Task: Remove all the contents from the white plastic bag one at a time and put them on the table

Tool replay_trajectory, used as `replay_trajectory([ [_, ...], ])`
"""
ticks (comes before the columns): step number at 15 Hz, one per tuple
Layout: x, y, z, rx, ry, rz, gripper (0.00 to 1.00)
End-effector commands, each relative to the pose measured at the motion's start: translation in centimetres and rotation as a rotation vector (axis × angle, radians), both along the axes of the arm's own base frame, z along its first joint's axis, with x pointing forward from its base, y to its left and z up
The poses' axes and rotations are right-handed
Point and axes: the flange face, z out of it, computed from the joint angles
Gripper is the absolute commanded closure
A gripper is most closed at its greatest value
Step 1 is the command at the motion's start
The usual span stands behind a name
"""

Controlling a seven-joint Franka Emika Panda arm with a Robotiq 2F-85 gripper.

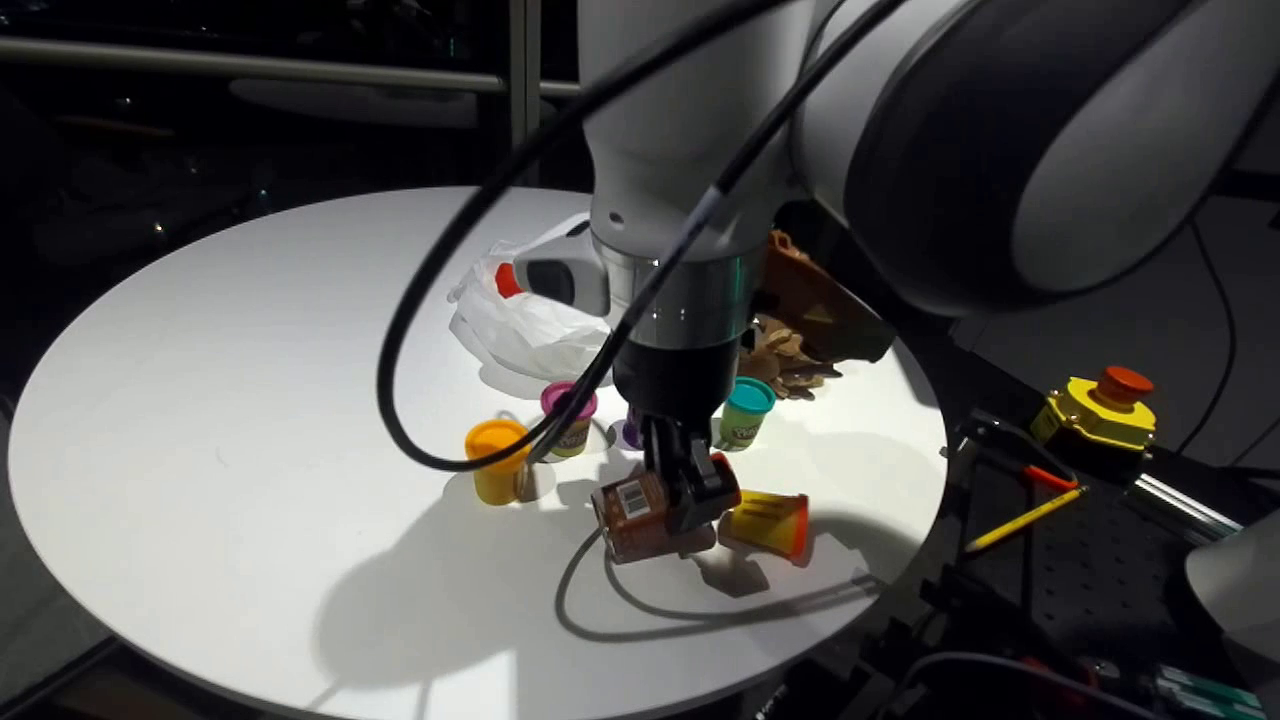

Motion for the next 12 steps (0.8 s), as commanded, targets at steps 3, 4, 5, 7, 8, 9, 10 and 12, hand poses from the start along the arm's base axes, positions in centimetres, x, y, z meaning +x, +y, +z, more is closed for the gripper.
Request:
replay_trajectory([
  [3, 1.4, 0.0, -2.0, 0.027, -0.047, 0.099, 0.76],
  [4, 1.5, 0.0, -2.0, 0.026, -0.054, 0.110, 0.76],
  [5, 1.6, 0.1, -1.5, 0.026, -0.066, 0.121, 0.76],
  [7, 1.8, -0.1, -0.9, 0.016, -0.080, 0.135, 0.25],
  [8, 2.2, -0.4, -0.1, 0.006, -0.095, 0.127, 0.19],
  [9, 2.7, -0.7, 1.2, 0.000, -0.109, 0.117, 0.10],
  [10, 3.2, -1.1, 2.1, -0.003, -0.118, 0.108, 0.03],
  [12, 4.8, -2.2, 4.6, -0.004, -0.154, 0.058, 0.00],
])
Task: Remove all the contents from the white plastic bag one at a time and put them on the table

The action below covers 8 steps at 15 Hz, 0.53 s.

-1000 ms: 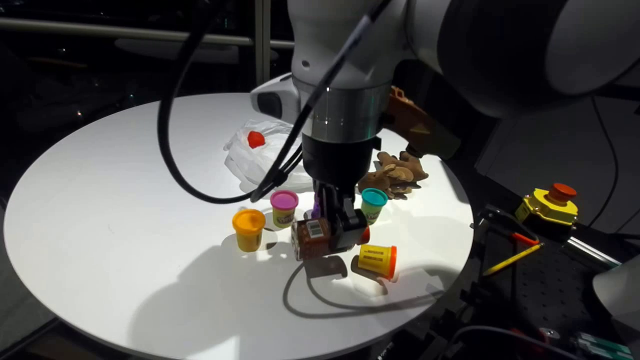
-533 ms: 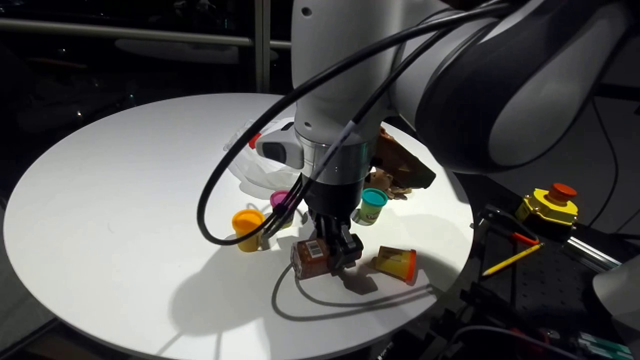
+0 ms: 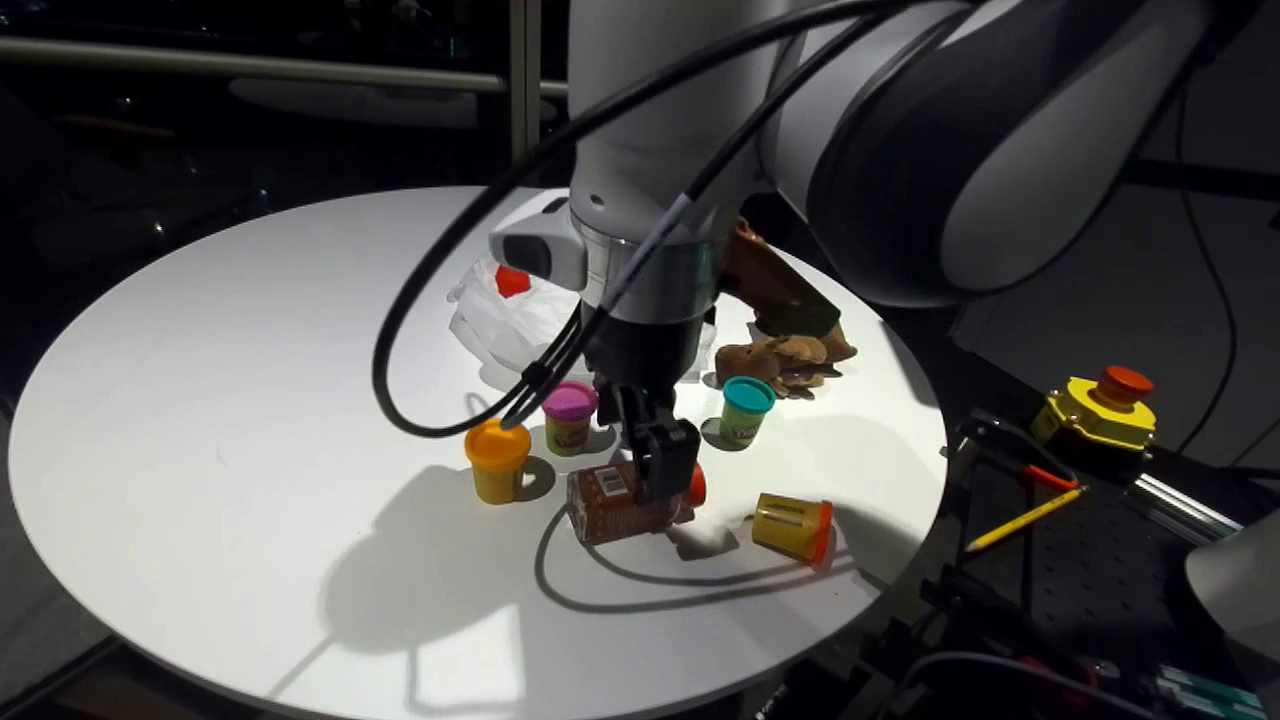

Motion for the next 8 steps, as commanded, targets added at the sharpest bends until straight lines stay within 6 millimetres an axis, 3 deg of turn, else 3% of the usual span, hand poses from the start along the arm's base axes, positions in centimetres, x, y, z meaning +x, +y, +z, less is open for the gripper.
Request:
replay_trajectory([
  [1, 3.2, -2.3, 6.0, -0.004, -0.081, -0.070, 0.00],
  [4, 8.0, -7.0, 9.3, -0.024, -0.135, -0.214, 0.00],
  [8, 13.9, -14.3, 9.7, -0.046, -0.149, -0.440, 0.00],
])
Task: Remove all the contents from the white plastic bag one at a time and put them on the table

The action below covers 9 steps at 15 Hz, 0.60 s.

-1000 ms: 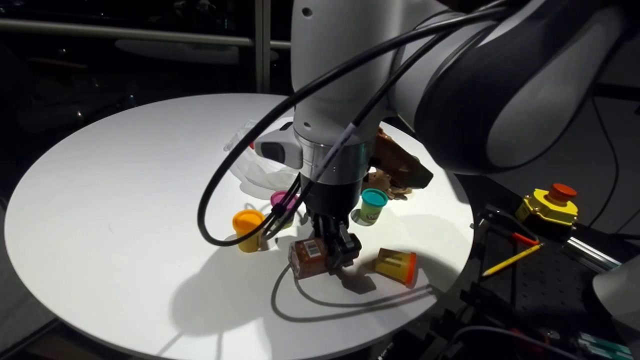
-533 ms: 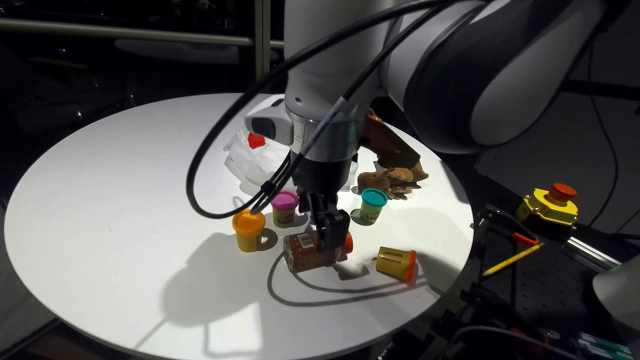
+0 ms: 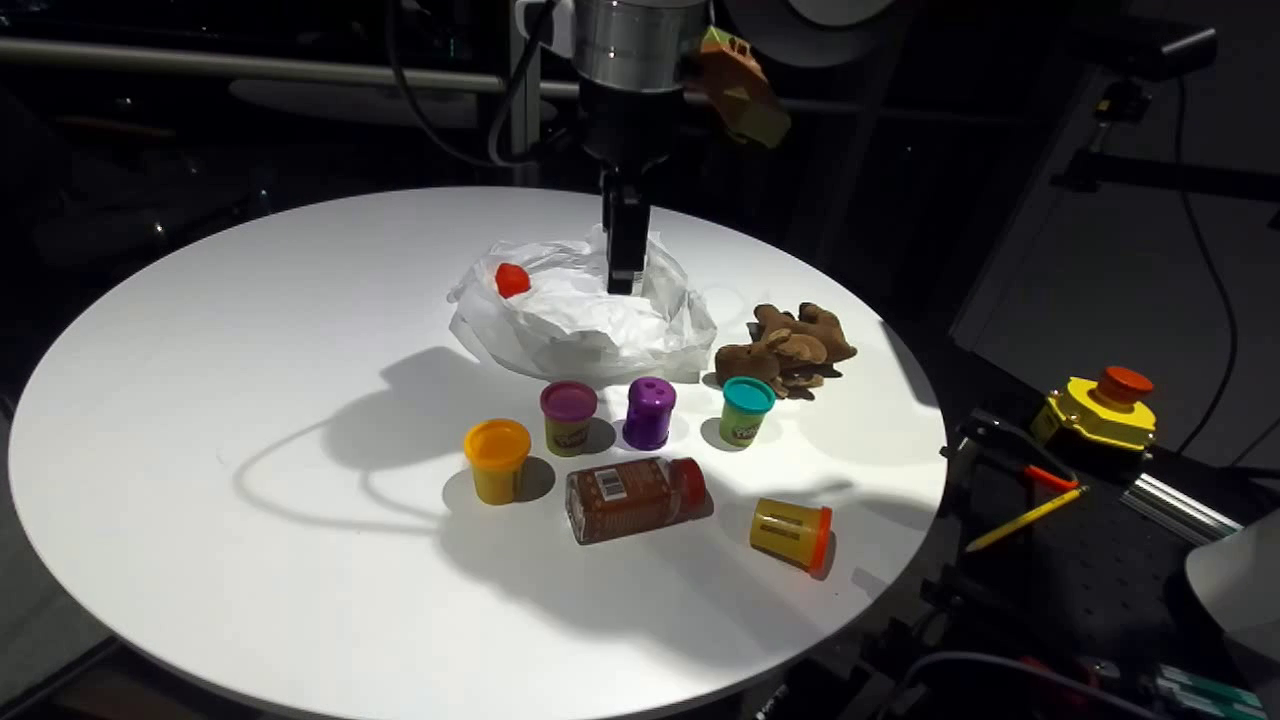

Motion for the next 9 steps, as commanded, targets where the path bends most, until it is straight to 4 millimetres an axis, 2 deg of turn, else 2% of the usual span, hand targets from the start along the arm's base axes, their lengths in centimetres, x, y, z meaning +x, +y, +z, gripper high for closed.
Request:
replay_trajectory([
  [1, 5.0, -5.0, -0.5, 0.012, -0.020, -0.180, 0.00],
  [4, 8.4, -7.8, -2.4, 0.047, -0.043, -0.278, 0.00],
  [6, 10.2, -8.4, -4.4, 0.069, -0.033, -0.311, 0.00],
  [9, 12.8, -8.0, -6.1, 0.114, -0.073, -0.351, 0.00],
])
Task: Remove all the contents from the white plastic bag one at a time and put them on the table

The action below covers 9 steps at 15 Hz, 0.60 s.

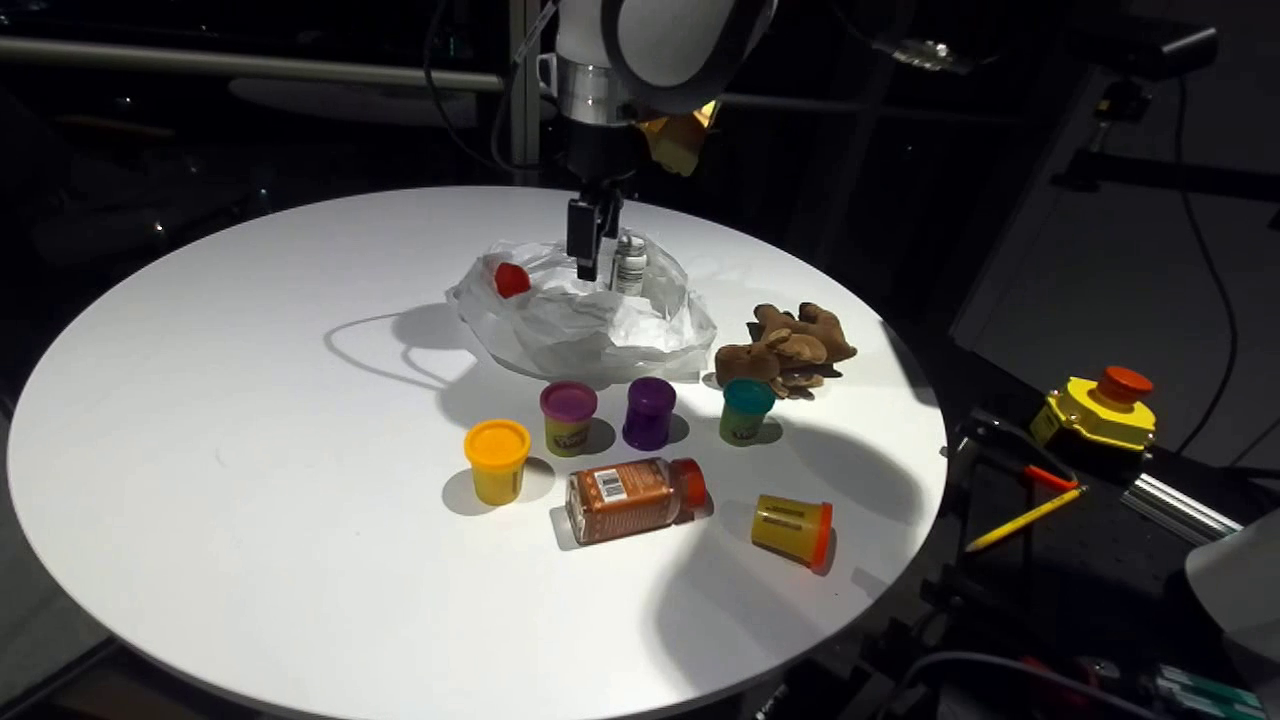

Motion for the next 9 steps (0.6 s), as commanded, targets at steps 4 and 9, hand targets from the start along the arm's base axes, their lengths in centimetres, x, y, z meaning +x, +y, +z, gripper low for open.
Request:
replay_trajectory([
  [4, 6.5, 0.9, -2.7, 0.088, -0.119, -0.111, 0.00],
  [9, 9.1, 1.1, -4.0, 0.145, -0.128, -0.155, 0.00],
])
